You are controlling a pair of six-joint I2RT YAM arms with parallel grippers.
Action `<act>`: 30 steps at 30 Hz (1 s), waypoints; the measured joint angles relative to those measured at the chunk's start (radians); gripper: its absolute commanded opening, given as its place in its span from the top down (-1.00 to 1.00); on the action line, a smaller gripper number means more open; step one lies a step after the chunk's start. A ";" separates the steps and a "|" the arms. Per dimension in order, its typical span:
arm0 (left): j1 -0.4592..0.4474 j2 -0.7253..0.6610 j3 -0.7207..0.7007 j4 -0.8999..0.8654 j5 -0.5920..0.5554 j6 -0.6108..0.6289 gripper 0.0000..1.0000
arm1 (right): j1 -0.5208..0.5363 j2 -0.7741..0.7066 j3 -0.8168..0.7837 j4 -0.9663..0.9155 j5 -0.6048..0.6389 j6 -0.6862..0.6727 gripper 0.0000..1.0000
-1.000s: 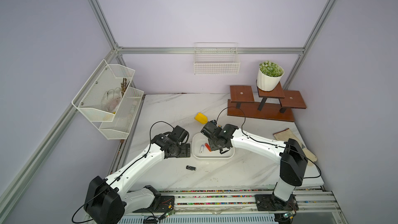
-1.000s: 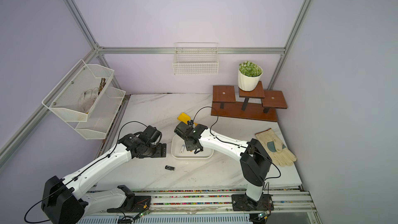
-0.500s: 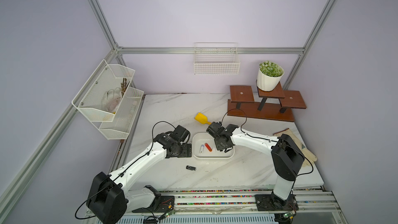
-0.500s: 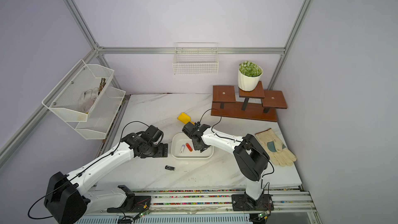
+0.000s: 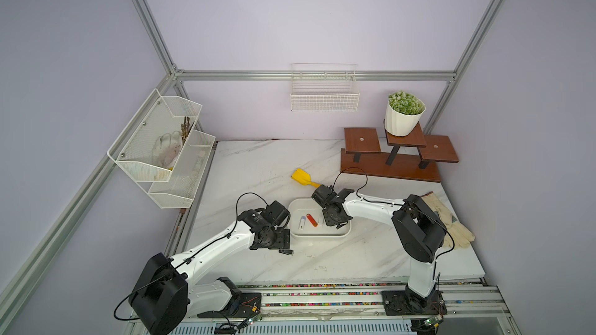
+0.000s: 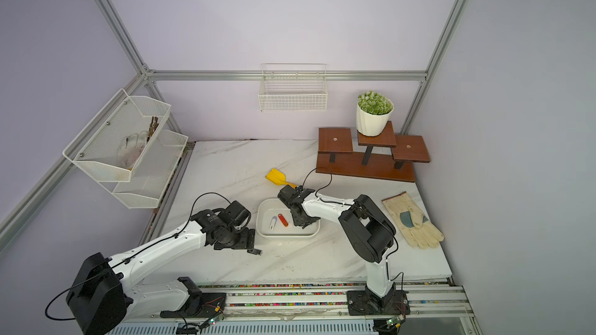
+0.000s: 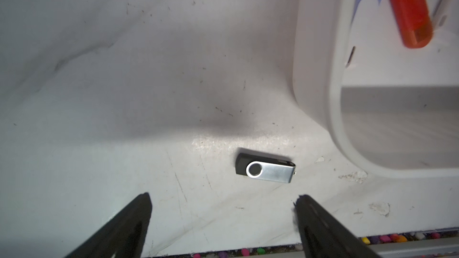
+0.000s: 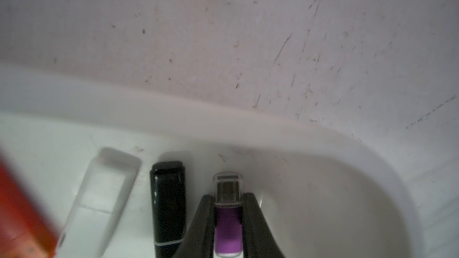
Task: Put the usb flash drive into the storage box
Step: Place the USB flash in the storage box.
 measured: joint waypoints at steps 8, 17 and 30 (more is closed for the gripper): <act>-0.007 -0.006 -0.003 0.015 0.000 -0.025 -0.88 | -0.001 -0.001 0.000 0.003 0.003 0.000 0.20; -0.011 -0.007 -0.042 0.026 0.003 -0.037 -0.86 | -0.003 -0.013 0.000 0.006 0.004 -0.002 0.07; -0.010 0.049 -0.047 0.043 -0.054 -0.075 1.00 | -0.003 -0.230 0.056 -0.044 0.015 -0.002 0.19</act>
